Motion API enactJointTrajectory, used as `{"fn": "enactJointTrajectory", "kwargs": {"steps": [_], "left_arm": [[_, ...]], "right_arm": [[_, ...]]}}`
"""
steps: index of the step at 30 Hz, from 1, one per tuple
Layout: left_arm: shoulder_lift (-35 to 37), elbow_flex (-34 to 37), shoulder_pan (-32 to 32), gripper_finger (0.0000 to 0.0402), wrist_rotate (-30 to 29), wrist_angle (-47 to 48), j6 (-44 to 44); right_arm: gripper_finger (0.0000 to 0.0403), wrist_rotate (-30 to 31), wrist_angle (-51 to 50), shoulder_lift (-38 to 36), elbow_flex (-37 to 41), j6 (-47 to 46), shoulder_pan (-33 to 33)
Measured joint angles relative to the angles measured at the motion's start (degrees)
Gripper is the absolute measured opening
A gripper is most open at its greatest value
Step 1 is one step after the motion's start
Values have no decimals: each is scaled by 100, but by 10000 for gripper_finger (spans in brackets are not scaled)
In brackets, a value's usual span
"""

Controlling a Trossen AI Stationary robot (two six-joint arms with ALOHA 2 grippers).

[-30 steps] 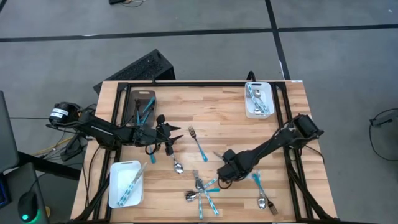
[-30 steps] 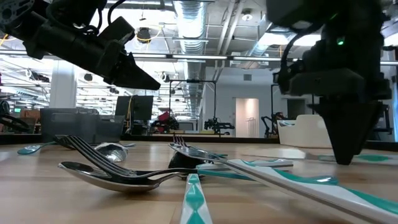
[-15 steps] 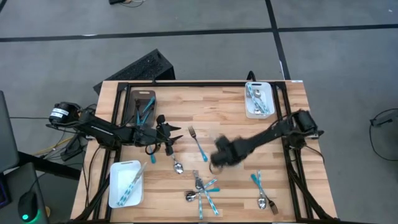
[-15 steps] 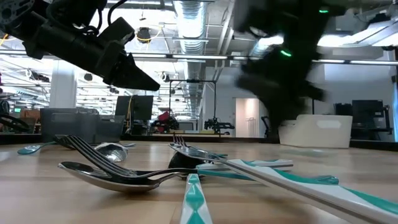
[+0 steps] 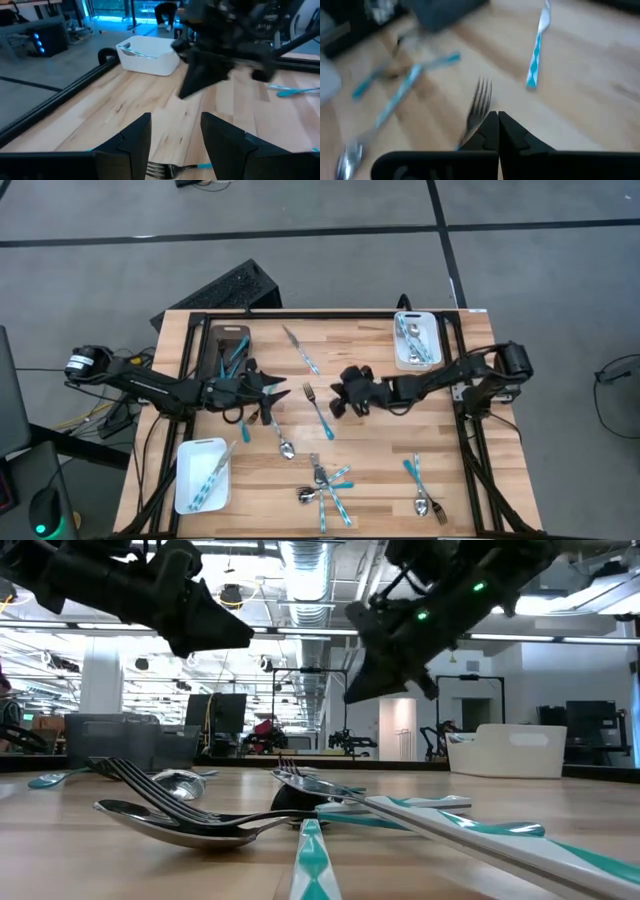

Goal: Sort silverware by color (type)
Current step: Put the blue patterned knife into the bottom left white bin, then put the blue fork into the black bin

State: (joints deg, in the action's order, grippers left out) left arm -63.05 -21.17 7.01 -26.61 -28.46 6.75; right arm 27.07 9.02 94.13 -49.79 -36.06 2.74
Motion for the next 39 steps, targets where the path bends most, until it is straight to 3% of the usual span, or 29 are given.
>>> {"fn": "enactJointTrajectory", "kwargs": {"steps": [5, 9, 14, 19, 24, 28, 33, 39], "left_arm": [[15, 2, 0, 160, -46, 220, 311], [7, 0, 1, 160, -49, 558, 692], [7, 0, 60, 160, -166, 1045, 1080], [7, 0, 139, 160, -301, 1324, 1331], [7, 2, 226, 160, -319, 1444, 1357], [7, 0, 268, 160, -338, 1470, 1365], [7, 0, 282, 160, -474, 1490, 1476], [7, 2, 325, 160, -442, 1553, 1643]], "right_arm": [[64, -31, 274, 130, -56, 144, -400], [107, -557, 270, 376, -215, 195, -472], [151, -1108, 188, 1146, -598, 205, -122], [171, -1004, -434, 1871, -1330, 46, 293], [162, -261, -2001, 2448, -2261, -165, 361], [126, -137, -2905, 2850, -2958, -129, 324], [31, -122, -2992, 2972, -3163, 173, 336], [29, 111, -3036, 2557, -3113, 723, 316]]}}
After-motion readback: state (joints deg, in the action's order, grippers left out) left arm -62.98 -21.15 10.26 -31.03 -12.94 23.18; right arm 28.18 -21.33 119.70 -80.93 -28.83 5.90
